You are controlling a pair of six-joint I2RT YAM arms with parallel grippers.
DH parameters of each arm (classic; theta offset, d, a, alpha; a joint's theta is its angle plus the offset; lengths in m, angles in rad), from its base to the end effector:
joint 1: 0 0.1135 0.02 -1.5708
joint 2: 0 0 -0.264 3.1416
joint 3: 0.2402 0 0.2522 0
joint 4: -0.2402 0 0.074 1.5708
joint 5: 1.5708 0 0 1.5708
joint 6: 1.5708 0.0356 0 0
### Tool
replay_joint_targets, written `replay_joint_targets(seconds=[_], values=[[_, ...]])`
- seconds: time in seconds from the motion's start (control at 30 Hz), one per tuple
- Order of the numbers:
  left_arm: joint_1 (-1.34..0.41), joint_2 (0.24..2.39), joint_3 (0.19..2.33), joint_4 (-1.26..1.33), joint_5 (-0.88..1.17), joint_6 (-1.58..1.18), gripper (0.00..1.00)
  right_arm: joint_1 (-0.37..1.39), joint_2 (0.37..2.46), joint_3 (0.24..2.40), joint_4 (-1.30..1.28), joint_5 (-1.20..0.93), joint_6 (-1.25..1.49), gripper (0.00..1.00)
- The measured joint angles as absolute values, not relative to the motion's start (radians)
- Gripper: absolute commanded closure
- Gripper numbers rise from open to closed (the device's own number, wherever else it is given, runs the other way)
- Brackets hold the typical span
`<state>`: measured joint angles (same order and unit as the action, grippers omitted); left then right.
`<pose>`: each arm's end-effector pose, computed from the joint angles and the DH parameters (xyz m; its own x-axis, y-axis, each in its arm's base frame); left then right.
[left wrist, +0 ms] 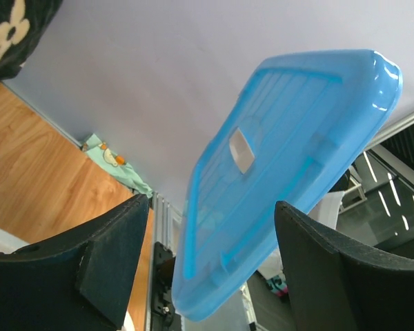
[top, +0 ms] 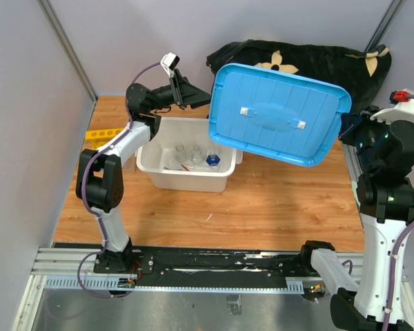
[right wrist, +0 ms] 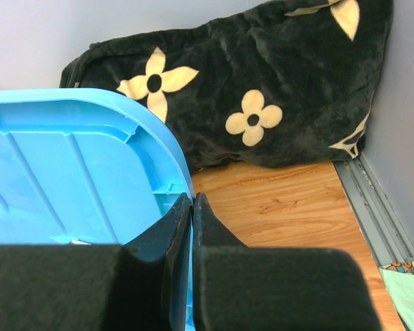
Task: Organize the chemistry lab equipment
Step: Pick up the storage box lid at the center of the board.
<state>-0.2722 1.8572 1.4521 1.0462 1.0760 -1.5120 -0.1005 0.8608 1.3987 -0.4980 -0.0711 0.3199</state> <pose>0.3925 -0.1421 0.3797 -0.7718 -0.2767 -0.5725 0.6225 -0.1448 -0.7691 0.1365 -0.0112 0.4951 0.0469 0.3105 -0.9494 0.0155 0.9501 0.3115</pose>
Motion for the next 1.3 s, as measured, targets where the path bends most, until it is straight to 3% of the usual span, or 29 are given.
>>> replay_joint_targets(seconds=[1.1,1.3], values=[[-0.268,1.842,1.458,1.155,1.122,-1.549,0.23,-0.101,0.863,1.354,-0.494,-0.069,0.314,0.99],[-0.291,1.798,1.438,1.093,1.147,-1.477,0.32,-0.101,0.878,1.352,-0.485,-0.08,0.318,0.99]])
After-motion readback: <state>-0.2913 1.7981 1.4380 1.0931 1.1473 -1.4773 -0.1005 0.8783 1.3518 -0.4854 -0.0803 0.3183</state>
